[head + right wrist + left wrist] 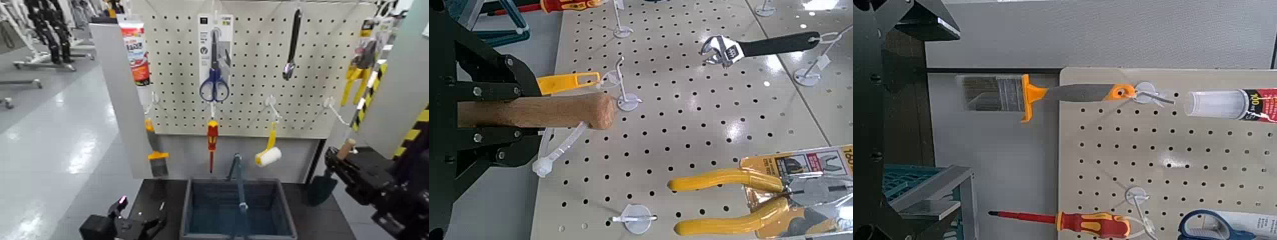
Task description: Put the tool with the wooden handle into the crate.
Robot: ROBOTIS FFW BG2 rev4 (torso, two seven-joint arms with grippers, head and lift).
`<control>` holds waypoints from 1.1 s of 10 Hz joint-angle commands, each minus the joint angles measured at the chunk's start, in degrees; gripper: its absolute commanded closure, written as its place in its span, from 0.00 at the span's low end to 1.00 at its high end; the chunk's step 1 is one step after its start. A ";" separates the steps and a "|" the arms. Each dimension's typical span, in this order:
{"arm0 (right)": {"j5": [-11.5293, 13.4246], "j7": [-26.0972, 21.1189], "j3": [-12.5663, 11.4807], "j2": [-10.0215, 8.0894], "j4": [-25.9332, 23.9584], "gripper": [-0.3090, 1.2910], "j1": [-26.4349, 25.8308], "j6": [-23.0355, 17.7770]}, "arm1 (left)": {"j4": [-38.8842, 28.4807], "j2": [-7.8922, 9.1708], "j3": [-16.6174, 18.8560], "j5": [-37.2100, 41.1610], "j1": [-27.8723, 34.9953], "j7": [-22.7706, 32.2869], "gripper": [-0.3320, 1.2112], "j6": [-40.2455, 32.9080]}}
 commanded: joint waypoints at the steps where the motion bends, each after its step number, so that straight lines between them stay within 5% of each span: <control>1: -4.10 0.18 0.75 0.92 2.10 0.94 0.10 -1.76 | 0.14 -0.03 -0.09 0.02 -0.09 0.00 0.29 -0.05; 5: -9.20 0.00 4.18 1.18 6.94 0.94 -1.57 -5.36 | 0.32 -0.03 -0.18 0.11 -0.26 0.00 0.29 -0.05; 11: -16.23 -1.40 15.43 2.50 23.28 0.94 -6.49 -12.39 | 0.85 0.06 -0.35 0.11 -0.88 -0.53 0.29 -0.14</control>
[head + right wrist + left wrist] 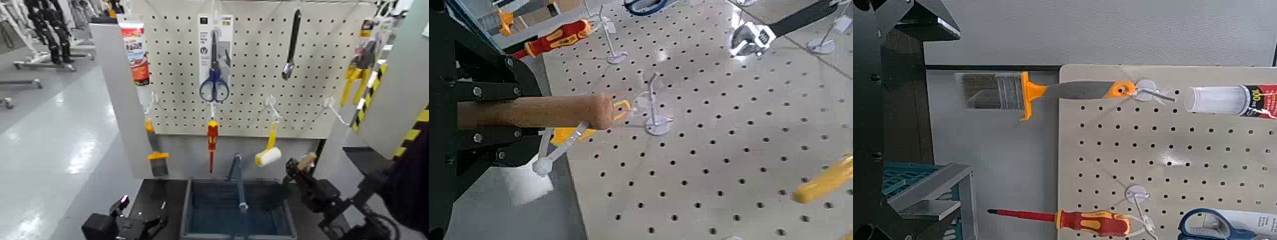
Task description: Put the tool with the wooden handle into the crate.
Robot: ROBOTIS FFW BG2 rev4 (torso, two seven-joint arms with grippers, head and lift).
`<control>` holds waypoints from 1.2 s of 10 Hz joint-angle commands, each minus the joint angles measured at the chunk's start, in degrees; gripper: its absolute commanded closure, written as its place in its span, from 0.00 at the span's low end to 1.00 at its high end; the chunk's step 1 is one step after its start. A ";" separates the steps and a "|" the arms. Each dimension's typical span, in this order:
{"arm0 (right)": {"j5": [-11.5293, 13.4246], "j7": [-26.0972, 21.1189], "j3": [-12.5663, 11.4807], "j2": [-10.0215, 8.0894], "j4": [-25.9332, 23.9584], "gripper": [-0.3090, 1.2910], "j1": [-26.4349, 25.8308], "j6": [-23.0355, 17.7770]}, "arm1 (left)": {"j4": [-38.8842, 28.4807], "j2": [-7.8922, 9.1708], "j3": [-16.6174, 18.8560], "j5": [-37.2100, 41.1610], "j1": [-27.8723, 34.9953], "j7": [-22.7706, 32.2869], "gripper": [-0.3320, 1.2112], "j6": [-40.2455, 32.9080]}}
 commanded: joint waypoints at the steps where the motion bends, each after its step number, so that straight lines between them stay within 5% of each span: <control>1: -1.71 -0.69 4.48 0.48 5.87 0.94 -2.09 -0.90 | 0.31 -0.03 -0.11 0.00 -0.30 -0.12 0.29 -0.09; 4: -0.13 -2.01 6.23 0.39 6.58 0.89 -3.23 3.23 | 0.40 -0.03 -0.19 0.00 -0.39 -0.20 0.29 -0.18; 7: 1.89 -3.15 5.35 0.30 4.29 0.57 -3.14 7.36 | 0.40 -0.03 -0.11 0.18 -0.22 -0.20 0.29 -0.44; 9: 4.09 -2.98 4.04 0.30 2.09 0.21 -2.70 8.33 | 0.31 0.05 -0.11 0.35 -0.22 -0.20 0.29 -0.53; 12: 5.32 -3.94 2.81 0.56 -1.16 0.23 -0.68 7.45 | 0.40 0.05 -0.02 0.53 -0.04 -0.20 0.29 -0.70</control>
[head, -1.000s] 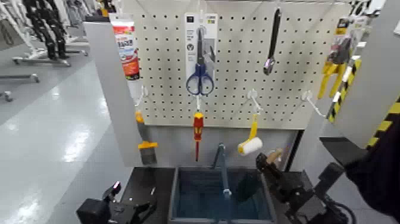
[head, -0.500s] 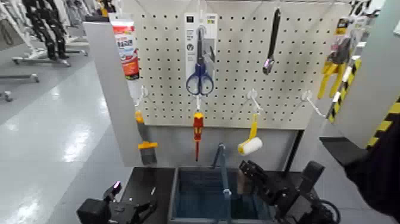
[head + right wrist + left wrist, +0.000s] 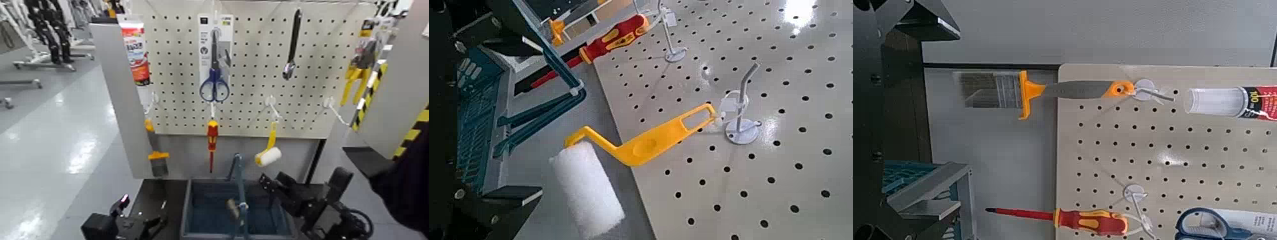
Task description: Put the tool with the wooden handle into the crate.
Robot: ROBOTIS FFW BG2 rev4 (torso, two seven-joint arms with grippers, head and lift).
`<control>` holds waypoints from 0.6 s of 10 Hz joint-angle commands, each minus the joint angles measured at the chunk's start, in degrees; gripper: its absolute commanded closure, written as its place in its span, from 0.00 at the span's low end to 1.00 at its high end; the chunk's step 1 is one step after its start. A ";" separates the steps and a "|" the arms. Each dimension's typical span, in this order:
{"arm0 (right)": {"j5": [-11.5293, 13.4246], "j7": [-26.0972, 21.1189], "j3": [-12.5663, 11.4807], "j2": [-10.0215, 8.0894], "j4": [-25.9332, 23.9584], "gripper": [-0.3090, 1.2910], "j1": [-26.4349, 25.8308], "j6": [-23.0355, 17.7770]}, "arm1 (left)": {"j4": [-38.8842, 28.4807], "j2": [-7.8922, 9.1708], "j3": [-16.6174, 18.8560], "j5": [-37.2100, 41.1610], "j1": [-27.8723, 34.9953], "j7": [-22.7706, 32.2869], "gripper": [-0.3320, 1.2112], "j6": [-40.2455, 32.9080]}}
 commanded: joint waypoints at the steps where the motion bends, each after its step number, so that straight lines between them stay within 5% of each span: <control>1: 2.92 -2.73 -1.37 0.59 -4.72 0.23 2.68 -1.53 | 0.07 -0.01 0.05 0.10 0.09 0.00 0.29 -0.11; 6: 12.32 -18.55 -2.60 3.14 -17.20 0.24 13.67 -9.44 | -0.02 -0.01 0.22 0.27 0.36 0.09 0.29 -0.19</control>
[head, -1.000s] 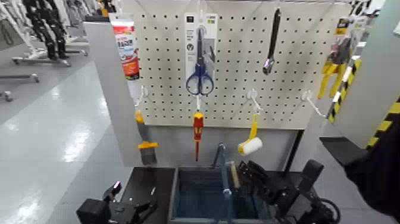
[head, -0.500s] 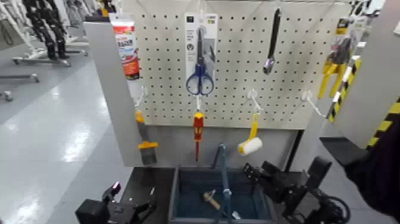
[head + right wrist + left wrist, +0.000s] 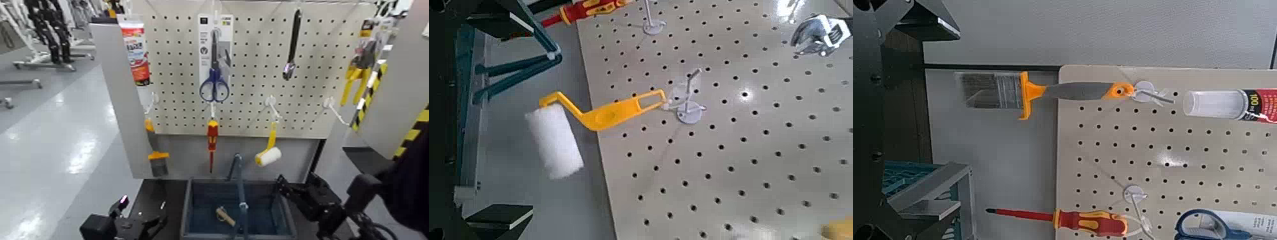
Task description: Put the tool with the wooden handle into the crate.
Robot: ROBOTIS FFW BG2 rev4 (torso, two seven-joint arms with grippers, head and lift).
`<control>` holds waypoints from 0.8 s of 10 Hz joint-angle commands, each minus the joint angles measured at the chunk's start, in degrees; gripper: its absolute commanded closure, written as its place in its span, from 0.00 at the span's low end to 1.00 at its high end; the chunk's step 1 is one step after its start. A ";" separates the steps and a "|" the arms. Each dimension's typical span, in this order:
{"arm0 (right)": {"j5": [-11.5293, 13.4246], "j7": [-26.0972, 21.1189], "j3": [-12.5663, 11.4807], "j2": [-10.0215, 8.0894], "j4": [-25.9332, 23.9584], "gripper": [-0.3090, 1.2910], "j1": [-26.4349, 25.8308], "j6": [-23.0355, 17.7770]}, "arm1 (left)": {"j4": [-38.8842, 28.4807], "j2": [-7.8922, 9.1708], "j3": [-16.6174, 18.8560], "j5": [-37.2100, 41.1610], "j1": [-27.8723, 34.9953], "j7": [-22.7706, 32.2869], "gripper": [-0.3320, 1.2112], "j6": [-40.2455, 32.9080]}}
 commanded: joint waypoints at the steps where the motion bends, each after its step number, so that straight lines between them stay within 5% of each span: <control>1: 5.62 -7.57 0.43 1.40 -5.31 0.24 6.44 -5.16 | 0.00 -0.04 0.15 0.01 0.19 0.09 0.29 0.00; 5: 16.25 -14.60 1.49 4.21 -6.72 0.26 14.17 -15.01 | -0.09 -0.13 0.23 0.01 0.37 0.09 0.29 0.00; 8: 20.03 -19.26 1.75 5.71 -6.10 0.26 18.04 -18.17 | -0.26 -0.13 0.41 0.01 0.54 0.09 0.29 0.00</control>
